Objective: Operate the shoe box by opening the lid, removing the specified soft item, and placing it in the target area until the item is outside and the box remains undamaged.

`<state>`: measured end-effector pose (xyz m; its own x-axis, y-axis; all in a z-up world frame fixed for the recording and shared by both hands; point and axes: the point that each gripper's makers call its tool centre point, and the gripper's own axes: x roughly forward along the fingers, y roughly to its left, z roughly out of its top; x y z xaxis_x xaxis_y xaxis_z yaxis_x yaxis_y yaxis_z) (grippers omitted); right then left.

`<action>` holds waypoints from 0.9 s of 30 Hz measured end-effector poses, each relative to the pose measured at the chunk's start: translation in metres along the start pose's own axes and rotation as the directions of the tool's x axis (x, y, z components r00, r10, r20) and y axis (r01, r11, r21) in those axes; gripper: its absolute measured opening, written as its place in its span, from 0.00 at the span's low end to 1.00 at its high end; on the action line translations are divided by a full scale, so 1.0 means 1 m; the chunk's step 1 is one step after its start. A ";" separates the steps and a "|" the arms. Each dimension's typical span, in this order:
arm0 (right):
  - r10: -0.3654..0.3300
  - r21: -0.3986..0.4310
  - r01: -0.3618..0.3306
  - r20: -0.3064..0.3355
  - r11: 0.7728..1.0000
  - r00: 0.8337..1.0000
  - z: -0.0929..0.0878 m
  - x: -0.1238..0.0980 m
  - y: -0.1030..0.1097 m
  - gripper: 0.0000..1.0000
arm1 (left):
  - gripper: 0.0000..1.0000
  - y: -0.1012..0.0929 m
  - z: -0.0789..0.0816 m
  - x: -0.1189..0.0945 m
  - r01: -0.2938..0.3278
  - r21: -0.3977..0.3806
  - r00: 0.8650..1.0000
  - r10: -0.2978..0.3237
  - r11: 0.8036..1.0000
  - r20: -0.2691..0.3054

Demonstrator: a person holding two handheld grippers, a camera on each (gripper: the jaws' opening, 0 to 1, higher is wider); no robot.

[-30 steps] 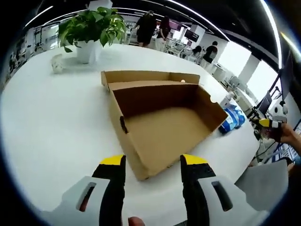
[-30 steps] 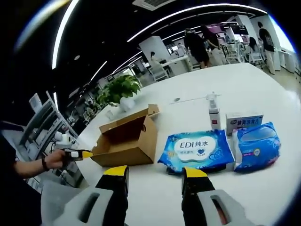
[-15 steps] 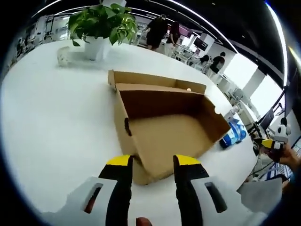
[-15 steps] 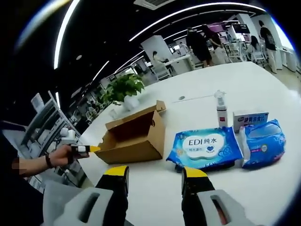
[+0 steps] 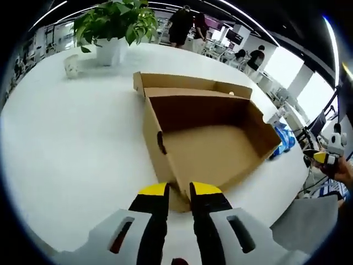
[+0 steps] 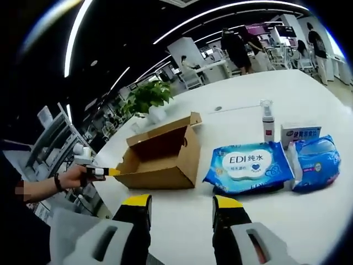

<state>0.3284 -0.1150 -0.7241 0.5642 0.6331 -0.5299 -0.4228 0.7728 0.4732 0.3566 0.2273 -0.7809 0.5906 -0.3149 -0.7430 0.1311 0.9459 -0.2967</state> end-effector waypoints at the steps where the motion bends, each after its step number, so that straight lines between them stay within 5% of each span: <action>1: 0.001 -0.003 -0.001 -0.005 1.000 1.000 -0.001 0.001 0.002 0.41 | 0.12 0.001 0.000 0.000 -0.003 0.018 1.000 0.003 1.000 -0.005; 17: 0.054 -0.044 -0.057 -0.059 0.997 0.997 0.000 0.038 0.029 0.40 | 0.03 0.010 -0.004 -0.008 -0.132 0.079 0.991 0.131 0.988 0.020; 27: 0.010 -0.036 -0.010 -0.013 0.999 1.000 0.046 0.058 0.015 0.39 | 0.02 0.012 -0.003 -0.008 -0.154 0.078 0.988 0.152 0.985 0.034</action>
<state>0.3880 -0.0687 -0.7156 0.5509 0.6412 -0.5341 -0.4541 0.7673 0.4528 0.3513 0.2413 -0.7806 0.6307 -0.1646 -0.7584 0.1004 0.9863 -0.1305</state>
